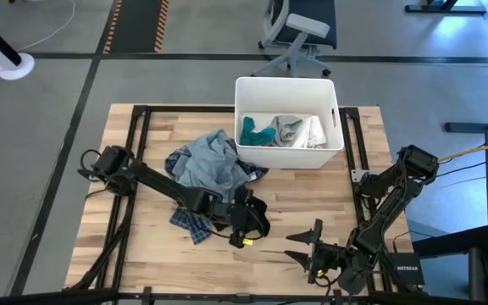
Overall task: Sort clothes
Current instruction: Put the black boxer into the white laundry bin
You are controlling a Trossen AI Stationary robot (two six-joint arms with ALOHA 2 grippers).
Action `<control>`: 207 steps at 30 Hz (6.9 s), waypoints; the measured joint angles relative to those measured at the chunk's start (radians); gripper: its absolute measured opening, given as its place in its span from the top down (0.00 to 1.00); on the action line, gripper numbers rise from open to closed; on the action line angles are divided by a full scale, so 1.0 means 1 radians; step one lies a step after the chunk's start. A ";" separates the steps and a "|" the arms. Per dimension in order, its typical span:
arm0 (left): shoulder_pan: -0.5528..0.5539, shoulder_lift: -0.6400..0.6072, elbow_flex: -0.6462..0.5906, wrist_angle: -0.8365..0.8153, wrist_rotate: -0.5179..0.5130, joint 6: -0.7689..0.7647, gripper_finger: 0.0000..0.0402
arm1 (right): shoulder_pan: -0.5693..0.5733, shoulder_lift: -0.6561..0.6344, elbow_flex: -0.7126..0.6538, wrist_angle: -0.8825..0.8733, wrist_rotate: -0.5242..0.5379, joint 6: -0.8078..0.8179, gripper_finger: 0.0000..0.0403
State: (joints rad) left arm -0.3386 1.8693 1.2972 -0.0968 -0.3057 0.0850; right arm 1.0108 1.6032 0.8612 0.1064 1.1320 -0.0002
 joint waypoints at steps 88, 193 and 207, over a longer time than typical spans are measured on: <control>-0.130 0.021 -0.344 0.187 -0.171 -0.203 0.99 | -0.285 0.234 0.005 -0.179 -0.587 0.354 0.71; -0.072 0.036 -0.163 0.502 -0.020 0.329 0.67 | -0.444 0.217 0.839 -1.390 -0.249 0.324 0.93; -0.036 0.139 -0.163 0.633 -0.042 0.647 0.67 | -0.449 0.216 0.839 -1.384 -0.289 0.312 0.93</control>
State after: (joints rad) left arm -0.3749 2.0079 1.1347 0.5366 -0.3480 0.7320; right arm 0.5621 1.8194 1.7000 -1.2773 0.8429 0.3122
